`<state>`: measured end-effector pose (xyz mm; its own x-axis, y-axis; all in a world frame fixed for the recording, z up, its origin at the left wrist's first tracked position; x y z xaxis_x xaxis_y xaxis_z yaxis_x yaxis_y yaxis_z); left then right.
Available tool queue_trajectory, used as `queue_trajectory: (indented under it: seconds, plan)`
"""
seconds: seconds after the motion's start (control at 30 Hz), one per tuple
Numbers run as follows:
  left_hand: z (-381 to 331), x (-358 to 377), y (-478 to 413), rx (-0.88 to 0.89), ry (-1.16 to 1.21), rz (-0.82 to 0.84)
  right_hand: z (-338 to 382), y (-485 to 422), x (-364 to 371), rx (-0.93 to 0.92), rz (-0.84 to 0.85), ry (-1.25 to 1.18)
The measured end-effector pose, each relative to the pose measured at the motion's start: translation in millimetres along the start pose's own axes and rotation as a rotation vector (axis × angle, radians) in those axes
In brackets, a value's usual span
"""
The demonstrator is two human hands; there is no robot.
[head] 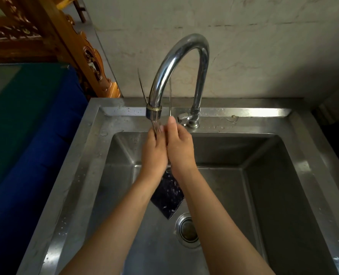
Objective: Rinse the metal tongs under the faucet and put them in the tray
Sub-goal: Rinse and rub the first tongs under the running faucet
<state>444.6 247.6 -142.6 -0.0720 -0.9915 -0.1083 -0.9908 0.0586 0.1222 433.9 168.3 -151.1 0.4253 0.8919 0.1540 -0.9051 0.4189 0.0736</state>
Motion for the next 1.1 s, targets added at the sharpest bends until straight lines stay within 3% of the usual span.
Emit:
queue_trajectory:
  seconds: [0.27,0.47,0.57,0.67,0.73,0.8,1.0,1.1]
  plan:
    - [23,-6,-3,-0.3,0.434,0.027,1,5,16,-0.126,0.129,0.207]
    - [5,-8,-20,-0.195,0.376,0.042,7,21,18,-0.286,0.212,0.271]
    - [-4,-7,-27,-0.16,0.428,0.034,4,35,5,-0.375,0.137,0.461]
    - [-7,-2,-28,-0.155,0.451,0.032,-8,41,-14,-0.246,0.06,0.312]
    - [-6,6,-23,-0.165,0.472,0.05,-21,44,-12,-0.044,0.13,0.103]
    - [-5,12,-22,-0.154,0.466,0.068,-28,46,-10,0.04,0.178,0.115]
    - [-8,14,-33,-0.233,0.477,-0.008,-16,48,-24,-0.112,0.149,0.213]
    - [-14,5,-48,-0.246,0.563,-0.055,-26,62,-32,-0.094,0.17,0.253]
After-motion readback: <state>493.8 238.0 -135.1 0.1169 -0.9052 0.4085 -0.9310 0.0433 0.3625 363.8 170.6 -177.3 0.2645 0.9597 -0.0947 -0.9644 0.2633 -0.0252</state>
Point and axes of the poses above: each hand's wrist, its own y-axis away from the middle knuckle, its own x-axis out of the palm, z = x × y, the point moved 7 cm from there along -y, towards the middle knuckle, and after that the axes turned 4 degrees about -x, right-handed, at the moved point
